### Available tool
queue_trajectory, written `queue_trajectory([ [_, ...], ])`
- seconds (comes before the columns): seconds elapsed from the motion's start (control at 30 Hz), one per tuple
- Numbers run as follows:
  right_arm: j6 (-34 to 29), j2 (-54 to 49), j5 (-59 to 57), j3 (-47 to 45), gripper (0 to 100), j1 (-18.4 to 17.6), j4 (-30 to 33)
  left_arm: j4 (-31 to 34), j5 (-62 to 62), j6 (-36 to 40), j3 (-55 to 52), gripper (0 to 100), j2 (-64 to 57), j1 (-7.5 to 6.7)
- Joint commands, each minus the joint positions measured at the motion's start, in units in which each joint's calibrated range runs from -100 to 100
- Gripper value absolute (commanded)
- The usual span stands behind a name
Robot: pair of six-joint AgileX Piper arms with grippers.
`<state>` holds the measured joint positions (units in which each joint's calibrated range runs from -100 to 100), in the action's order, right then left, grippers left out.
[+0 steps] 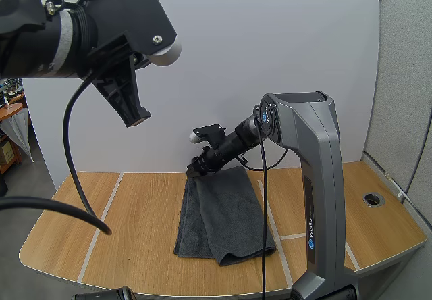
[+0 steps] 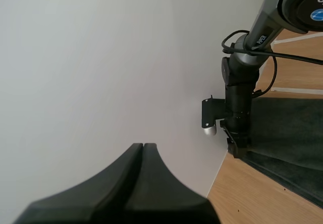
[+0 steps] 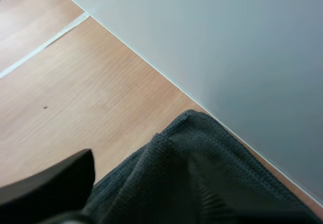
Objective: Fold the towel
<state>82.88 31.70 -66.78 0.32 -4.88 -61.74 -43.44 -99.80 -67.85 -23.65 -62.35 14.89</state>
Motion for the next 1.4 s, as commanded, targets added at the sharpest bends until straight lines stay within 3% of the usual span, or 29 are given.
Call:
queue_trajectory([
  [0.0,-4.66,-4.76,-7.67,0.43,100,0.39,3.43,-0.84,-0.20,0.31,0.29,0,-1.70,-0.16],
  [0.33,-7.78,-14.00,-32.46,-0.10,100,5.55,3.85,-0.84,-0.20,0.31,0.29,0,-1.70,-0.16],
  [0.7,-10.16,-31.23,-33.22,-14.82,93,9.14,10.26,-0.84,-0.20,0.31,0.29,0,-1.70,-0.16],
  [0.8,-10.07,-38.93,-32.22,-20.53,80,10.62,12.95,-0.84,-0.20,0.31,0.29,0,-1.70,-0.16],
  [1.03,-10.07,-53.83,-32.23,-28.57,4,14.64,16.32,-0.84,-0.20,0.31,0.29,0,-1.69,-0.16],
  [1.2,-7.98,-63.82,-33.22,-33.14,0,18.39,16.20,-0.84,-0.20,0.31,0.29,0,-1.69,-0.16],
  [1.37,-0.98,-73.79,-33.22,-39.89,0,23.31,13.85,-0.44,-0.20,1.99,0.14,0,-1.69,-0.16],
])
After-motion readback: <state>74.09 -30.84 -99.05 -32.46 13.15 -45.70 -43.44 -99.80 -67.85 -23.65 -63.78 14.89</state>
